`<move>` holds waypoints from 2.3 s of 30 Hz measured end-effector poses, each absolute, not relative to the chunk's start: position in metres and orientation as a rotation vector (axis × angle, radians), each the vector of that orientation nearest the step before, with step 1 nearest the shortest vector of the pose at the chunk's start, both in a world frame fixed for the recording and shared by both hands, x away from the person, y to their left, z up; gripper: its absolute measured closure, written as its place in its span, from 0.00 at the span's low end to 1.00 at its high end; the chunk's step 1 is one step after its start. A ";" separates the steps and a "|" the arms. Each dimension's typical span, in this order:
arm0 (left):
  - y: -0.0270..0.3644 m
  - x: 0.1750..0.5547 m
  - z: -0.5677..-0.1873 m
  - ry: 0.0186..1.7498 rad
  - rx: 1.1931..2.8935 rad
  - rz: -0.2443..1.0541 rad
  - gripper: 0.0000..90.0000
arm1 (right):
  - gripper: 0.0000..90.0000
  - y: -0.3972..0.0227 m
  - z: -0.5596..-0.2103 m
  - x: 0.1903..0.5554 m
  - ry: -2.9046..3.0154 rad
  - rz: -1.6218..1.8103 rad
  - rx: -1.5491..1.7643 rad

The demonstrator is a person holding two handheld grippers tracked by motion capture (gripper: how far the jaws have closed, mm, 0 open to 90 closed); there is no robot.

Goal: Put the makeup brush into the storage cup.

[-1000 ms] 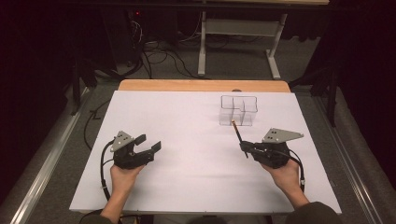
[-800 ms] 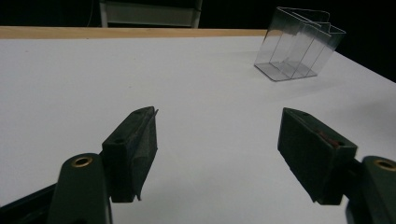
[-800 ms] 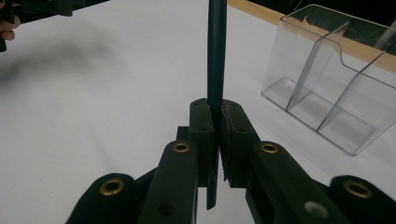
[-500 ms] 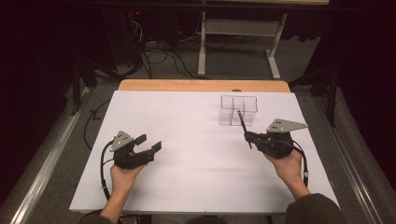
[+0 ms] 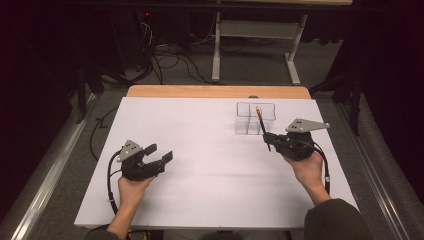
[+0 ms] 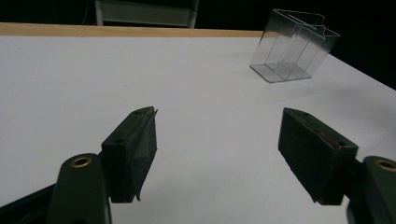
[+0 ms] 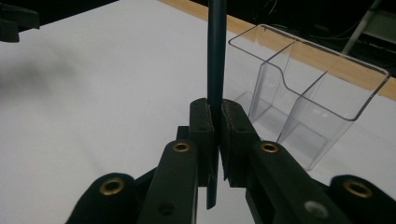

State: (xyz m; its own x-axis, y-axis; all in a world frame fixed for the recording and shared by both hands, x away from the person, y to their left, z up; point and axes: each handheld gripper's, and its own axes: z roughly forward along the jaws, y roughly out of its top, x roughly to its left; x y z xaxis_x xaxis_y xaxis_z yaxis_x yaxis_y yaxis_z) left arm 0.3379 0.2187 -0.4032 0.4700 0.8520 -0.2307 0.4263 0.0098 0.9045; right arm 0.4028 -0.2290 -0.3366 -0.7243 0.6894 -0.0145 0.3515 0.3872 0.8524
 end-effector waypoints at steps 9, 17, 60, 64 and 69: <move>0.218 0.337 -0.403 1.135 1.611 0.482 0.32 | 0.96 -0.228 -0.335 0.413 2.274 1.276 0.941; 0.219 0.338 -0.403 1.133 1.611 0.481 0.32 | 0.96 -0.227 -0.332 0.422 2.261 1.260 0.945; 0.217 0.338 -0.403 1.134 1.623 0.480 0.31 | 0.95 -0.222 -0.315 0.462 2.211 1.223 1.046; 0.216 0.338 -0.403 1.134 1.628 0.477 0.31 | 0.95 -0.220 -0.313 0.467 2.199 1.213 1.070; 0.216 0.338 -0.403 1.133 1.633 0.477 0.31 | 0.95 -0.218 -0.312 0.473 2.179 1.215 1.088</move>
State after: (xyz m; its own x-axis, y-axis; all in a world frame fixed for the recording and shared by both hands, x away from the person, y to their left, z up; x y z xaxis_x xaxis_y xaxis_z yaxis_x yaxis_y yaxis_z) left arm 0.3381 0.2163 -0.4031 0.4735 0.8522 -0.2224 0.4371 -0.0081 0.8994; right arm 0.4734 -0.2184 -0.3124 -0.6072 0.7944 0.0148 0.4303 0.3131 0.8466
